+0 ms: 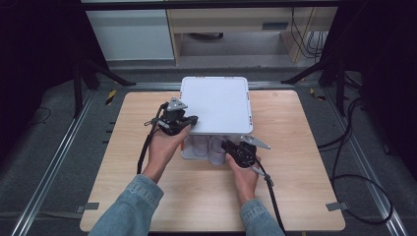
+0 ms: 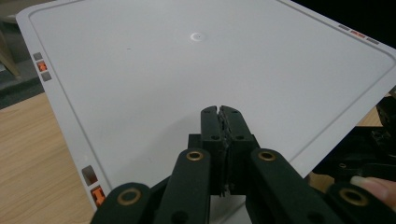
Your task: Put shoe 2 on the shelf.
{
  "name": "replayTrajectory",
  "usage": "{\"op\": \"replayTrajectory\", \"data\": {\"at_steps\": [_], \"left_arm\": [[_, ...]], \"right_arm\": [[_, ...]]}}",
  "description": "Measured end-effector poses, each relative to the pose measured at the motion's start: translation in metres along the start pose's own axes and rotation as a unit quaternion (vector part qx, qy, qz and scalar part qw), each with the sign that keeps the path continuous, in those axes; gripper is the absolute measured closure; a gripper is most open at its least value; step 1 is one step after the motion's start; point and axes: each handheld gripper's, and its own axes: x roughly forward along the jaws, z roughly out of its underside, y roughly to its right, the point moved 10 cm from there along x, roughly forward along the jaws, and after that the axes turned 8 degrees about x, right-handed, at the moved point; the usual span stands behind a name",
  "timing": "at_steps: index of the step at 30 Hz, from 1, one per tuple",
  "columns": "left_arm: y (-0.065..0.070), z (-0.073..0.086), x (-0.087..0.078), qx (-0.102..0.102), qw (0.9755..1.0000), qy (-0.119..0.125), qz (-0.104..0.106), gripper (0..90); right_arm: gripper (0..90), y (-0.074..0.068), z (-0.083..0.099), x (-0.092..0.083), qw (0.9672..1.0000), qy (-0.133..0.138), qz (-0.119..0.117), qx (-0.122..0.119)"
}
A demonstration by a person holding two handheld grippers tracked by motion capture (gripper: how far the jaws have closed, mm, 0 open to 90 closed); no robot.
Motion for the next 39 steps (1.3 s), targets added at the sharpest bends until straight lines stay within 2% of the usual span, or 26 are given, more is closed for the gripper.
{"op": "replayTrajectory", "data": {"at_steps": [3,6,8,12,16,19,25,29,32,39], "left_arm": [[0.000,0.000,0.000,-0.001,1.0000,0.000,0.001,88.1],[0.000,-0.001,0.001,-0.003,1.0000,0.001,0.000,88.1],[0.000,-0.001,0.001,-0.004,1.0000,0.001,0.000,88.1],[0.000,-0.001,0.001,-0.007,1.0000,0.001,0.000,88.1],[0.000,-0.001,0.001,-0.006,1.0000,-0.001,-0.001,88.1],[0.001,-0.001,0.002,-0.005,1.0000,-0.003,-0.002,88.1],[0.003,-0.003,0.005,-0.003,1.0000,-0.003,-0.001,88.2],[0.004,-0.004,0.005,-0.003,1.0000,-0.002,-0.001,88.2],[0.004,-0.004,0.005,-0.004,1.0000,-0.002,-0.001,88.2],[0.004,-0.004,0.005,-0.004,1.0000,-0.002,0.001,88.2]], "right_arm": [[58.8,-0.005,-0.001,-0.006,0.9998,-0.007,-0.018,0.005],[59.3,-0.010,-0.006,-0.019,0.9994,0.005,-0.034,-0.005],[60.2,-0.012,-0.010,-0.026,0.9990,0.008,-0.043,0.000],[72.8,-0.025,-0.005,-0.042,0.9972,-0.001,-0.074,-0.009],[80.3,-0.034,0.014,-0.052,0.9950,-0.026,-0.097,-0.008],[82.9,-0.036,0.027,-0.053,0.9940,-0.043,-0.100,-0.009],[85.8,-0.036,0.050,-0.043,0.9914,-0.090,-0.094,-0.010],[87.3,-0.037,0.061,-0.037,0.9881,-0.121,-0.095,0.014],[87.7,-0.036,0.066,-0.033,0.9873,-0.128,-0.092,0.014],[88.8,-0.031,0.072,-0.021,0.9875,-0.141,-0.071,0.009]]}}
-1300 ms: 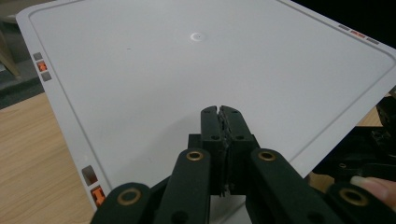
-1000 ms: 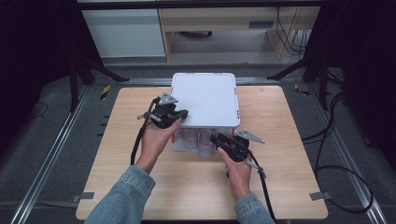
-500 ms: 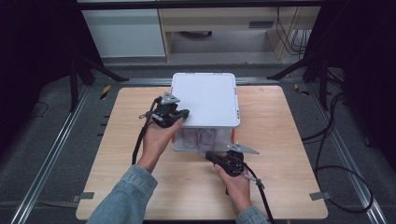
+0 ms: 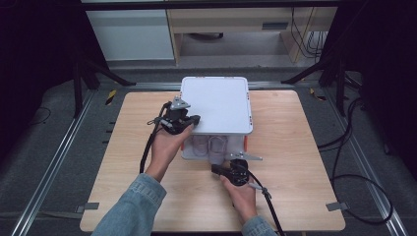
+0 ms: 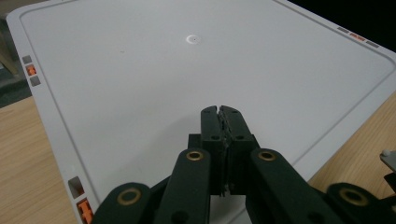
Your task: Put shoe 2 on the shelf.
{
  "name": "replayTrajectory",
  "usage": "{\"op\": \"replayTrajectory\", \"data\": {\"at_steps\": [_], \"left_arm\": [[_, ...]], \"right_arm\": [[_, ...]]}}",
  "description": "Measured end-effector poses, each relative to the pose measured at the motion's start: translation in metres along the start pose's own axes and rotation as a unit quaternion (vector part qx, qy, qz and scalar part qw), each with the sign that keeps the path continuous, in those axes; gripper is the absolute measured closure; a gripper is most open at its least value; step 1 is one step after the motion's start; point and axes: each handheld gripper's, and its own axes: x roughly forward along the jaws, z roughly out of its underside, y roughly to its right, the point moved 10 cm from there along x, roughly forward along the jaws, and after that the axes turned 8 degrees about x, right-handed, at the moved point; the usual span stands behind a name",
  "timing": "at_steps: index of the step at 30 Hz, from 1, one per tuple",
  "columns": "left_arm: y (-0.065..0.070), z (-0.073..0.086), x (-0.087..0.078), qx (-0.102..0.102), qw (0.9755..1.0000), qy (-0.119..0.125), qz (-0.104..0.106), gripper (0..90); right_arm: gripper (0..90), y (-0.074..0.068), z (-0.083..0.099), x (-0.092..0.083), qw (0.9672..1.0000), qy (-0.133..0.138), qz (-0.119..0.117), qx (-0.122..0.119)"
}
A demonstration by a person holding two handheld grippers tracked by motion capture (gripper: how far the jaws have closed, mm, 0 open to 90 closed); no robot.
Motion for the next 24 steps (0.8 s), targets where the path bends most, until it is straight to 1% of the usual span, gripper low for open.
{"op": "replayTrajectory", "data": {"at_steps": [2,5,7,12,14,21,24], "left_arm": [[0.000,0.000,0.000,0.000,1.0000,0.000,0.000,88.2],[0.000,0.000,0.000,0.000,1.0000,0.001,0.001,88.2],[0.000,0.000,0.000,0.001,1.0000,-0.001,0.001,88.2],[0.000,0.000,0.000,0.001,1.0000,0.000,0.000,88.2],[0.000,0.000,0.000,0.000,1.0000,0.000,0.000,88.3],[0.000,0.000,0.001,0.002,1.0000,0.000,0.000,88.3],[0.000,0.000,0.001,0.001,1.0000,0.000,0.000,88.3]], "right_arm": [[89.4,0.002,-0.001,0.002,1.0000,-0.002,0.006,0.000],[89.7,0.003,-0.002,0.003,0.9999,-0.006,0.008,-0.003],[89.8,0.004,-0.004,0.002,0.9999,-0.002,0.012,-0.006],[90.0,0.009,-0.008,0.001,0.9998,0.001,0.018,-0.003],[90.0,0.011,-0.010,0.002,0.9997,0.003,0.025,-0.006],[89.9,0.017,-0.018,0.006,0.9996,0.007,0.027,0.001],[88.8,0.017,-0.019,0.006,0.9996,0.008,0.027,-0.001]]}}
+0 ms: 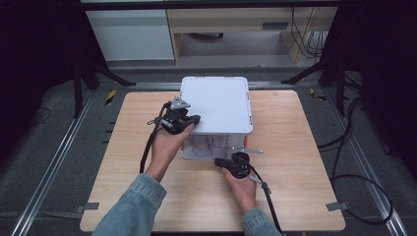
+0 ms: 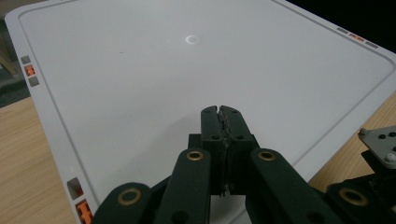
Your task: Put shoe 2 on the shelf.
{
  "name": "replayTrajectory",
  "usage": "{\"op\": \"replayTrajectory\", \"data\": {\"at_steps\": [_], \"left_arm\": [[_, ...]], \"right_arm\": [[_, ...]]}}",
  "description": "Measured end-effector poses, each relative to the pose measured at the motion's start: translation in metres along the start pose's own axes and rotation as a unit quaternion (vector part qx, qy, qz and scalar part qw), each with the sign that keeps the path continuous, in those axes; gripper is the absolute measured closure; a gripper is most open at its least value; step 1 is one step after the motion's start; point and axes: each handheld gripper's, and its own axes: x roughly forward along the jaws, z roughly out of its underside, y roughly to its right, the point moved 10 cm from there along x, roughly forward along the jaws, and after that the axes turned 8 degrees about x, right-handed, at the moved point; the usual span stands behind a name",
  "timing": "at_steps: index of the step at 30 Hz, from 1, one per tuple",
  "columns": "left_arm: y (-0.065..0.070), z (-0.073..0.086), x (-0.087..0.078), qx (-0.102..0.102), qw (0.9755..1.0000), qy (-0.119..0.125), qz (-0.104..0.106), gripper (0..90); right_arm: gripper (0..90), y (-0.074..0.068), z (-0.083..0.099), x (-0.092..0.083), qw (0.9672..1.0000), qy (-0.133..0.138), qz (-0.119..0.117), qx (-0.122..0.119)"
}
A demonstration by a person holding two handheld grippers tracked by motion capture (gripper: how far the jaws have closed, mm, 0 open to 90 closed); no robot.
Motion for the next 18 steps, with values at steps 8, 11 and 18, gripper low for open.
{"op": "replayTrajectory", "data": {"at_steps": [8,11,18], "left_arm": [[0.000,0.000,0.000,0.001,1.0000,-0.002,0.001,88.4],[0.000,-0.001,0.001,0.000,1.0000,-0.002,0.000,88.3],[0.000,-0.001,0.001,0.002,1.0000,-0.002,0.001,88.6]], "right_arm": [[88.9,0.007,-0.002,-0.017,0.9998,0.019,0.002,0.004],[89.0,0.008,-0.002,-0.015,0.9999,0.015,0.003,0.003],[89.9,0.012,-0.008,-0.009,0.9997,0.020,0.008,0.012]]}}
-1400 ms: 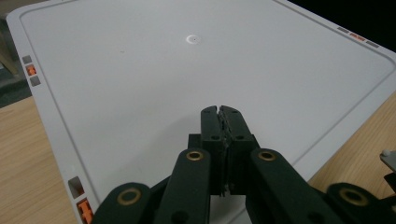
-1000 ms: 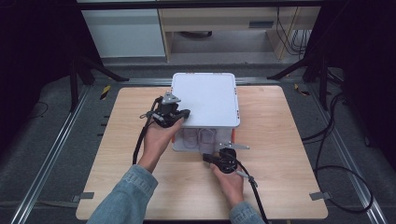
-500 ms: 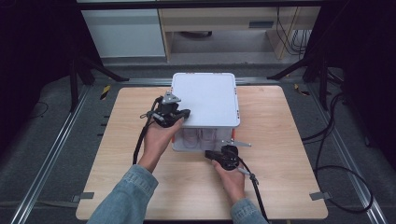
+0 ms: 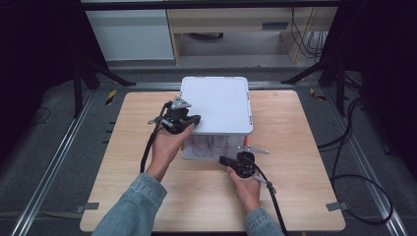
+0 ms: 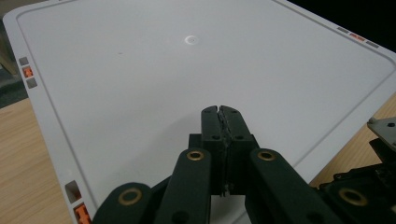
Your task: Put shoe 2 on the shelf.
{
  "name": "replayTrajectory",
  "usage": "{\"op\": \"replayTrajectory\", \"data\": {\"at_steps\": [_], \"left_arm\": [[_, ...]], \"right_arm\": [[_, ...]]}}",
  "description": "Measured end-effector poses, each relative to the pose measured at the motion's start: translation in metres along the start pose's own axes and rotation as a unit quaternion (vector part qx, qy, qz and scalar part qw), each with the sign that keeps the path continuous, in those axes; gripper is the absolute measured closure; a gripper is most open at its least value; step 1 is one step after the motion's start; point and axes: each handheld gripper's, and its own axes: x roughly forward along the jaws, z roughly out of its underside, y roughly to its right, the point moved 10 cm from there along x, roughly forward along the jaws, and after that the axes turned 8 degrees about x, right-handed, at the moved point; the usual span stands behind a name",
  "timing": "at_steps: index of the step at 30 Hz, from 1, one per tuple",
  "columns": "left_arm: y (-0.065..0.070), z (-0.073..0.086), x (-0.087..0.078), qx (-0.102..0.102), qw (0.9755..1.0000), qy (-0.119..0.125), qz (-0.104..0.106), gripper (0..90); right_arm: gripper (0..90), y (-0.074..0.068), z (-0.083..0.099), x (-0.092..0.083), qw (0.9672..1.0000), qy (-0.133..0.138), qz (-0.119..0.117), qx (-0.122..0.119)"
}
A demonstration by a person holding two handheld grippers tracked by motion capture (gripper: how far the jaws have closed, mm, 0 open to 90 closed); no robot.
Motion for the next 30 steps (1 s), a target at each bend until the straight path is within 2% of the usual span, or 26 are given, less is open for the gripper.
{"op": "replayTrajectory", "data": {"at_steps": [5,12,20,25,28,30], "left_arm": [[0.000,0.000,0.000,0.002,1.0000,0.000,-0.001,88.7],[0.000,0.000,0.000,0.003,1.0000,0.000,-0.001,88.9],[0.000,0.000,-0.001,0.001,1.0000,0.002,0.001,88.6],[0.000,-0.001,-0.002,0.000,0.9999,0.012,-0.007,79.0],[0.000,-0.001,-0.004,0.000,0.9998,0.017,-0.013,66.6],[-0.001,0.000,-0.006,0.004,0.9996,0.015,-0.025,54.9]], "right_arm": [[89.9,0.002,-0.007,0.005,1.0000,0.000,0.007,0.000],[90.0,0.006,-0.013,0.010,0.9998,-0.002,0.013,0.013],[87.5,0.004,-0.018,0.011,0.9999,0.000,0.016,0.002],[80.9,-0.002,-0.021,0.004,0.9997,0.006,0.006,-0.022],[76.9,-0.005,-0.021,0.002,0.9995,0.008,0.004,-0.032],[71.4,-0.008,-0.022,-0.001,0.9988,0.008,0.002,-0.047]]}}
